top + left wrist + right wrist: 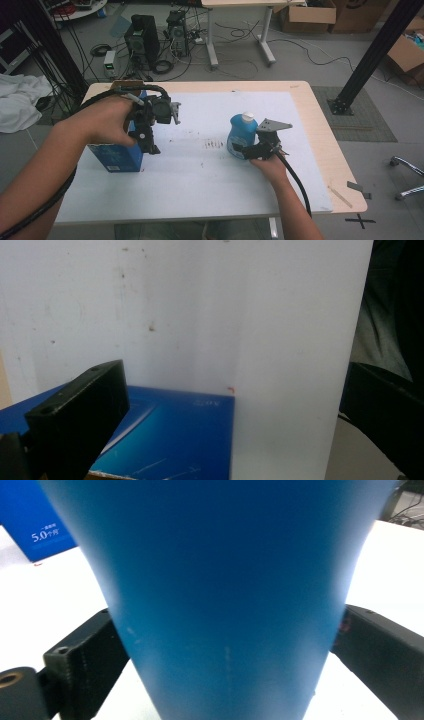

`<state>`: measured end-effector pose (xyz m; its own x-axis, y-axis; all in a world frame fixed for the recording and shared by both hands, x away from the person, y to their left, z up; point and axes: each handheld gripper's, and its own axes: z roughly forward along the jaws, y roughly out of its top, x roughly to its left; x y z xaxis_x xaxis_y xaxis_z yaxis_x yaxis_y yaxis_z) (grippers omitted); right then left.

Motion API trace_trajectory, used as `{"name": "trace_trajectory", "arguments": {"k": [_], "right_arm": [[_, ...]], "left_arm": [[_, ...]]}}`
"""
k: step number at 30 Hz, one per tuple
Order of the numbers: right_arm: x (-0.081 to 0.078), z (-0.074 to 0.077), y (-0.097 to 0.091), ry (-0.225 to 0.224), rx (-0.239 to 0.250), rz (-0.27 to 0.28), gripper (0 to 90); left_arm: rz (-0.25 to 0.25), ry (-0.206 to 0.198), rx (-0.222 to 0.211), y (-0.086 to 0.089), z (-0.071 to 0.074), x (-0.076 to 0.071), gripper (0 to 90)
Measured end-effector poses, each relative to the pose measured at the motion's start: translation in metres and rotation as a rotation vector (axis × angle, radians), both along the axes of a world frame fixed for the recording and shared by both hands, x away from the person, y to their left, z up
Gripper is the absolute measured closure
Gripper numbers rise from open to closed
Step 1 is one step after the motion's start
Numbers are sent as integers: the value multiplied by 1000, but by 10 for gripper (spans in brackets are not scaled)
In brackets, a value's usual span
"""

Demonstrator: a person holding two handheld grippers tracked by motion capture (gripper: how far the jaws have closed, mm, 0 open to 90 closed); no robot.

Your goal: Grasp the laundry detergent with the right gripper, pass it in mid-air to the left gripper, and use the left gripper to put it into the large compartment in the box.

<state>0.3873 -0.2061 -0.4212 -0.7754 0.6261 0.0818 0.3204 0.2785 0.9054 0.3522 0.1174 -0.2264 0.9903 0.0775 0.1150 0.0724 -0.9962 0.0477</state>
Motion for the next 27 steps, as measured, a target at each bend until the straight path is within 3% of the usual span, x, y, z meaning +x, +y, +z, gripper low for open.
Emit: {"name": "trace_trajectory", "arguments": {"k": [8,20,27], "right_arm": [[0,-5,2,-17,-7,-20,76],[-1,-6,2,-44,32,-40,144],[-3,-5,2,-65,27,-36,182]], "left_arm": [[4,4,7,0,-2,1,1],[4,8,9,-1,-4,2,1],[1,15,21,-5,-6,3,1]]}}
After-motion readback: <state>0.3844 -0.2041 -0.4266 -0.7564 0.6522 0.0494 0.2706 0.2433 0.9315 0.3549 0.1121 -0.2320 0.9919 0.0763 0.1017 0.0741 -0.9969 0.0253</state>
